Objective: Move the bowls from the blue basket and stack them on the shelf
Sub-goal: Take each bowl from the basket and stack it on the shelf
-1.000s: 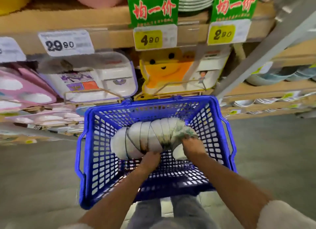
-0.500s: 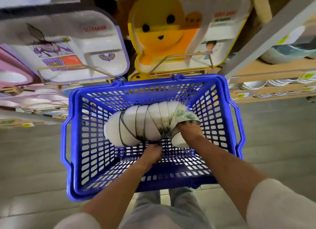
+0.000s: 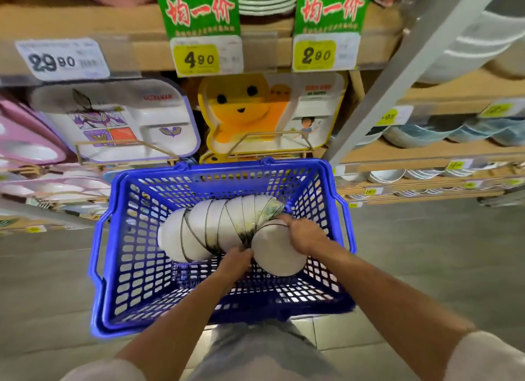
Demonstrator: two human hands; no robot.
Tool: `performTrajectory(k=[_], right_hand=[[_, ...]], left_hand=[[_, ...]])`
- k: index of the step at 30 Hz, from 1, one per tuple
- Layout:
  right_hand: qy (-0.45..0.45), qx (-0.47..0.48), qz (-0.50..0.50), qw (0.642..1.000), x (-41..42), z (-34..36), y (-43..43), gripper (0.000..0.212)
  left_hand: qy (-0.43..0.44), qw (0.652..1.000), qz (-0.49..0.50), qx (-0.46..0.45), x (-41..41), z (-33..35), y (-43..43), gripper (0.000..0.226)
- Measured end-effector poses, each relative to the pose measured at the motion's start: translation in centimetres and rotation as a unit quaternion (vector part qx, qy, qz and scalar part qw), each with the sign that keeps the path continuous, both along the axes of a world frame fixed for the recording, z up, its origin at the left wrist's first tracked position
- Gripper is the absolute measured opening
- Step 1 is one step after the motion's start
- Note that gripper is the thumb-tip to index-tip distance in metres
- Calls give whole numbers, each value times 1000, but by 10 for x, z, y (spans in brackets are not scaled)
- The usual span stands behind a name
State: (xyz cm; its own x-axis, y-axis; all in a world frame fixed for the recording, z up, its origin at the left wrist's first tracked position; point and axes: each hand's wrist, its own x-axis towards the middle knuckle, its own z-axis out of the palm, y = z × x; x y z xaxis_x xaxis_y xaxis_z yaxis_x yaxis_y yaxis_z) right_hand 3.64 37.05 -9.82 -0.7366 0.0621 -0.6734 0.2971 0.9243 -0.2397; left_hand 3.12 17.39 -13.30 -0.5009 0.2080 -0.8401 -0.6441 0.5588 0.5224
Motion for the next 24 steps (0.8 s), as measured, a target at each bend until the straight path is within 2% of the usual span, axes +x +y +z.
performTrajectory(k=[3,6,8,11,13,14,18,21,22,24], right_hand=[[-2,-120,-143,982,-8,35,15,67],[-16,-247,-298,922,-11,73,24,58],[-14,-310,-345,886,-14,100,29,54],[4,-390,-383,837,-17,143,33,41],[12,-440,-391,808,-16,174,33,26],[17,-457,-391,799,-15,190,30,21],[86,-472,-387,787,-5,250,15,9],[195,-440,-371,794,5,282,1,18],[230,-443,-379,779,8,289,-4,23],[291,-485,-408,717,12,301,-15,30]], left_hand=[[60,993,67,76,1,22,8,18],[101,978,95,159,-1,56,11,36],[133,965,109,200,-9,86,15,39],[189,933,171,253,-28,140,27,43],[221,908,190,301,-37,176,32,58],[235,898,196,316,-40,194,34,61],[290,853,252,353,-45,256,37,46],[304,840,241,379,-43,297,39,40],[301,840,236,385,-43,306,39,37],[289,838,235,399,-44,322,40,35]])
